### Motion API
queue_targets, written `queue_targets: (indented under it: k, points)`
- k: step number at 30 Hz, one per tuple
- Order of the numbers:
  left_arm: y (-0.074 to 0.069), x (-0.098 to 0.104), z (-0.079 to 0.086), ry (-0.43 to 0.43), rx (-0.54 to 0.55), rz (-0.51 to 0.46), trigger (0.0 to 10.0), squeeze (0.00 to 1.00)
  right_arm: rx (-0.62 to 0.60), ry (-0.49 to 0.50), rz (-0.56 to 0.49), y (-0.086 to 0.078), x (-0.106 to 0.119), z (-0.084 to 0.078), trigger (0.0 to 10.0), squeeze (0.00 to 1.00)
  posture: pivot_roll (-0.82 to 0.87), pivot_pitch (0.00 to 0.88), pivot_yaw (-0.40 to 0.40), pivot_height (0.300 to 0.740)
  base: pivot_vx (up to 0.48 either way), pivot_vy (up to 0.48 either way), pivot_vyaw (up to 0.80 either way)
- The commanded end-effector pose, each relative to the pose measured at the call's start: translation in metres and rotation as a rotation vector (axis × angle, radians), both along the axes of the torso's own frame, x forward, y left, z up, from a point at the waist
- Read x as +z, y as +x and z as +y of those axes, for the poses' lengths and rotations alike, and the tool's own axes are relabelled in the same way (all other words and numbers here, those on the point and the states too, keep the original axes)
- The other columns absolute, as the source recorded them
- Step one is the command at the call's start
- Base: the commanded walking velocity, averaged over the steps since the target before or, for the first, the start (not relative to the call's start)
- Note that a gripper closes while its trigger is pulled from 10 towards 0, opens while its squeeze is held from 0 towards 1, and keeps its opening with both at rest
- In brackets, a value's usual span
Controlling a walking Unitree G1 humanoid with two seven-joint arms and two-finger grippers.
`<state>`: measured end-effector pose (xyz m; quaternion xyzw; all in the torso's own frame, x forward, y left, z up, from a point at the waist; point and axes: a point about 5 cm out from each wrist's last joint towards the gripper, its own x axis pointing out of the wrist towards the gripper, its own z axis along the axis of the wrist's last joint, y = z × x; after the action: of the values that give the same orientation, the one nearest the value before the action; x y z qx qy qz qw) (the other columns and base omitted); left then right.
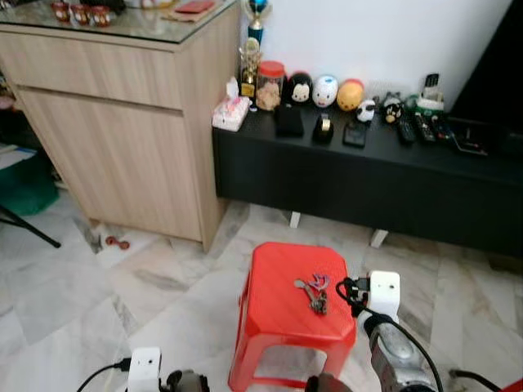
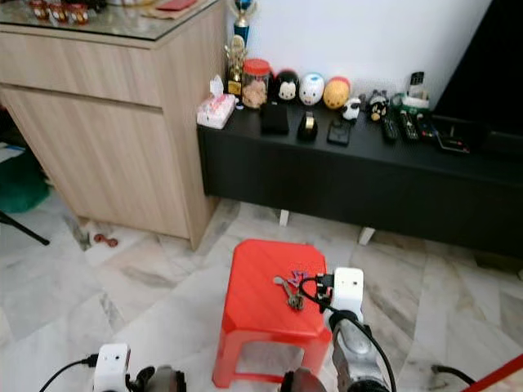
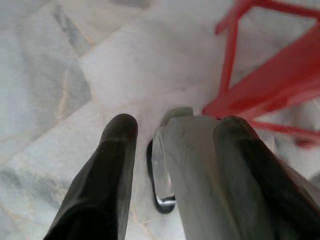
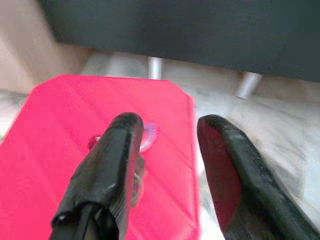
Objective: Hang keys on a hook
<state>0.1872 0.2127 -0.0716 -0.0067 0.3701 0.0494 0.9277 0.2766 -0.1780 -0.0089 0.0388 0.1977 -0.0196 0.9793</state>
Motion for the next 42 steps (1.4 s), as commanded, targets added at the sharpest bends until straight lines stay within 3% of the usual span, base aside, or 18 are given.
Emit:
queue_targets:
  k: [1, 3, 9, 12, 14, 17, 20, 31, 42]
  points:
    - [-0.021, -0.012, 0.0, 0.01, 0.002, 0.093, 10.0, 0.0, 0.013, 0.006, 0.01, -0.001, -0.002, 0.003, 10.0, 0.0, 0.1, 0.051, -0.092, 0.64, 0.0, 0.0, 0.0]
    - [-0.019, -0.01, 0.003, 0.033, 0.02, 0.077, 10.0, 0.0, 0.015, 0.005, 0.01, -0.001, -0.002, 0.003, 10.0, 0.0, 0.1, 0.052, -0.092, 0.64, 0.0, 0.0, 0.0]
    - [0.004, 0.01, 0.026, 0.16, 0.092, -0.059, 10.0, 0.0, 0.018, 0.021, 0.026, -0.004, -0.005, 0.003, 10.0, 0.0, 0.1, 0.062, -0.092, 0.64, 0.0, 0.0, 0.0]
    - [0.028, 0.03, 0.032, 0.175, 0.109, -0.198, 10.0, 0.0, 0.037, 0.024, 0.05, -0.006, -0.008, 0.005, 10.0, 0.0, 0.1, 0.066, -0.092, 0.64, 0.0, 0.0, 0.0]
    - [0.052, 0.05, 0.03, 0.162, 0.088, -0.338, 10.0, 0.0, 0.047, 0.02, 0.069, -0.008, -0.011, 0.006, 10.0, 0.0, 0.1, 0.067, -0.093, 0.64, 0.0, 0.0, 0.0]
    - [0.074, 0.071, 0.023, 0.141, 0.042, -0.465, 10.0, 0.0, 0.051, 0.015, 0.09, -0.01, -0.013, 0.005, 10.0, 0.0, 0.1, 0.068, -0.093, 0.64, 0.0, 0.0, 0.0]
    - [0.085, 0.081, 0.013, 0.121, -0.004, -0.523, 10.0, 0.0, 0.066, 0.008, 0.112, -0.013, -0.016, 0.006, 10.0, 0.0, 0.1, 0.069, -0.091, 0.64, 0.0, 0.0, 0.0]
    - [0.086, 0.081, 0.004, 0.098, -0.016, -0.538, 10.0, 0.0, 0.061, 0.007, 0.119, -0.015, -0.018, 0.004, 10.0, 0.0, 0.1, 0.075, -0.089, 0.64, 0.0, 0.0, 0.56]
    - [0.09, 0.084, 0.002, 0.085, -0.045, -0.556, 10.0, 0.0, 0.021, 0.031, 0.135, -0.017, -0.02, 0.002, 10.0, 0.0, 0.1, 0.078, -0.087, 0.64, 0.146, 0.0, 0.0]
